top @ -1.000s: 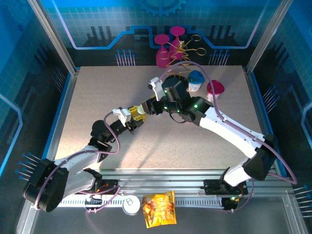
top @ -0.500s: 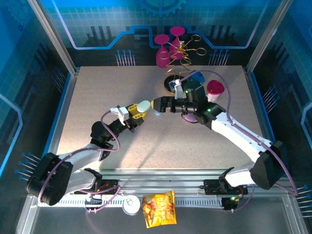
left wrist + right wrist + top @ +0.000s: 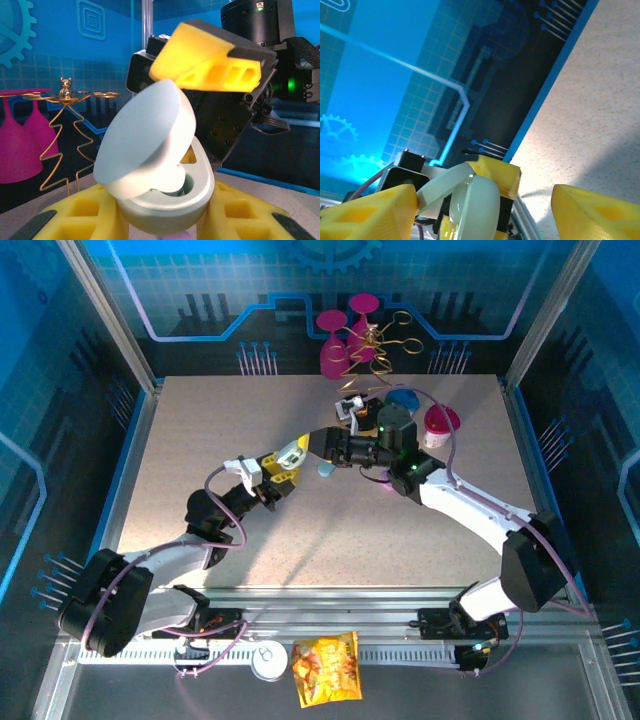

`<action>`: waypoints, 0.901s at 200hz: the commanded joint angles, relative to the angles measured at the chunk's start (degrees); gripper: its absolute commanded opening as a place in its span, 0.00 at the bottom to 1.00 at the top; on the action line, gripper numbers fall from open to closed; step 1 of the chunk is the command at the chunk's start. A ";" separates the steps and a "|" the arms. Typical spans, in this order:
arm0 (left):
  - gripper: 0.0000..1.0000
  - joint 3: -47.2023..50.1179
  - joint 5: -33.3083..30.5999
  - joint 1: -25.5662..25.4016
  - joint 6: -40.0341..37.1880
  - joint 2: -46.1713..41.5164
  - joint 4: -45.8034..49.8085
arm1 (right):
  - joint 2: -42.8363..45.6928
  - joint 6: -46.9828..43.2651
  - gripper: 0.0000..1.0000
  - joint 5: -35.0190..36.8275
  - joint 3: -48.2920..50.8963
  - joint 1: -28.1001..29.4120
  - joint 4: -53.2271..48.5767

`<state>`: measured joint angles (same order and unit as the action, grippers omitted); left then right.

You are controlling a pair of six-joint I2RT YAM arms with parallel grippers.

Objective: Insert the wireless bluetooth earbuds into the charging case

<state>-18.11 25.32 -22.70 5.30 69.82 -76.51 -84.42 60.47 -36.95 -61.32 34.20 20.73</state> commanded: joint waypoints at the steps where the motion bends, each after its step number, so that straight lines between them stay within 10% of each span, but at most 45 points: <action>1: 0.21 -1.51 2.25 -0.86 0.19 -0.02 -1.28 | -1.16 1.95 0.75 -4.41 0.70 1.90 3.21; 119: 0.21 -1.40 2.10 -0.83 -0.53 -1.25 0.18 | 1.06 -0.43 0.91 0.09 2.23 1.09 2.21; 180: 0.22 -1.08 1.64 -0.86 -1.57 -2.57 2.13 | -0.51 -0.54 0.42 -0.71 1.46 1.98 2.15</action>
<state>-18.13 25.96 -23.16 4.71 69.12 -73.06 -85.25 60.84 -37.36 -58.57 35.99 22.83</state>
